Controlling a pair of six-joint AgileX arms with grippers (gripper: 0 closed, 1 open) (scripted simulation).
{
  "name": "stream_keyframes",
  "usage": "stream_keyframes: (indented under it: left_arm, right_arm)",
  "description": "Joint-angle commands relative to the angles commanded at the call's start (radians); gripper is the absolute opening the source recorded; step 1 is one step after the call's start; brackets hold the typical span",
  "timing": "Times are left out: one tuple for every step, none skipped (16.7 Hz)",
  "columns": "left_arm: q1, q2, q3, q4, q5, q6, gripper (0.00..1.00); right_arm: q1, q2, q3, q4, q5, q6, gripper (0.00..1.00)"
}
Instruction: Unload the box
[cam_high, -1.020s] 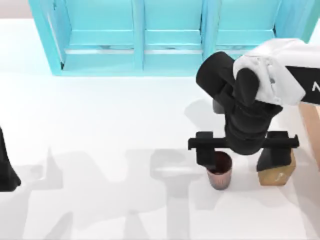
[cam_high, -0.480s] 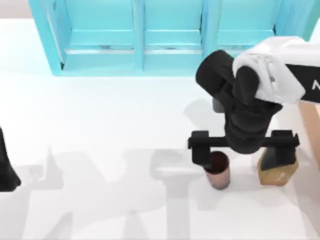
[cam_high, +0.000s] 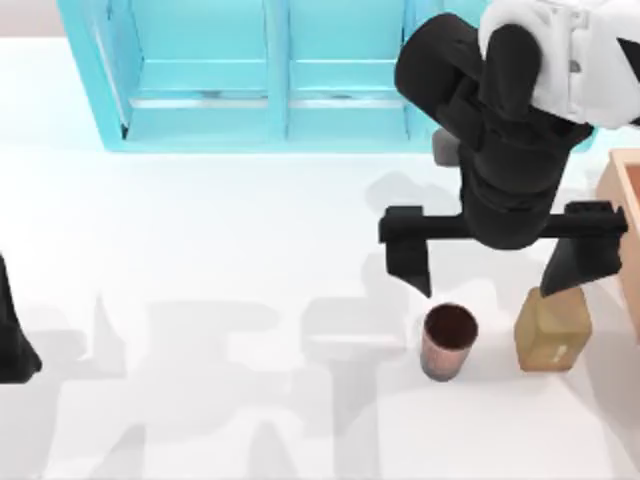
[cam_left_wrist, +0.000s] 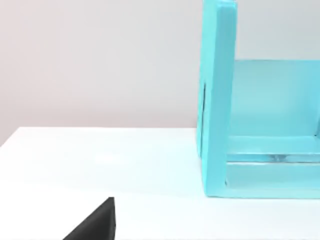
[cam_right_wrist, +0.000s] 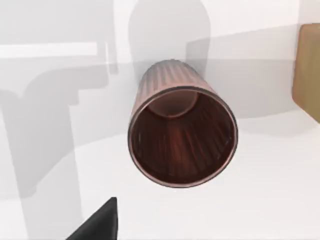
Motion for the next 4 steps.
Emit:
stream_keyframes:
  left_arm:
    - [0.000,0.000,0.000,0.000,0.000,0.000,1.00]
    - [0.000,0.000,0.000,0.000,0.000,0.000,1.00]
    - [0.000,0.000,0.000,0.000,0.000,0.000,1.00]
    - [0.000,0.000,0.000,0.000,0.000,0.000,1.00]
  right_arm:
    - [-0.001,-0.008,0.027,-0.031,0.000,-0.001,1.00]
    - [-0.002,-0.015,0.047,-0.055,-0.001,-0.002,1.00]
    - [-0.002,-0.020,0.061,-0.069,-0.001,-0.003,1.00]
    - [-0.002,-0.021,0.065,-0.073,-0.001,-0.003,1.00]
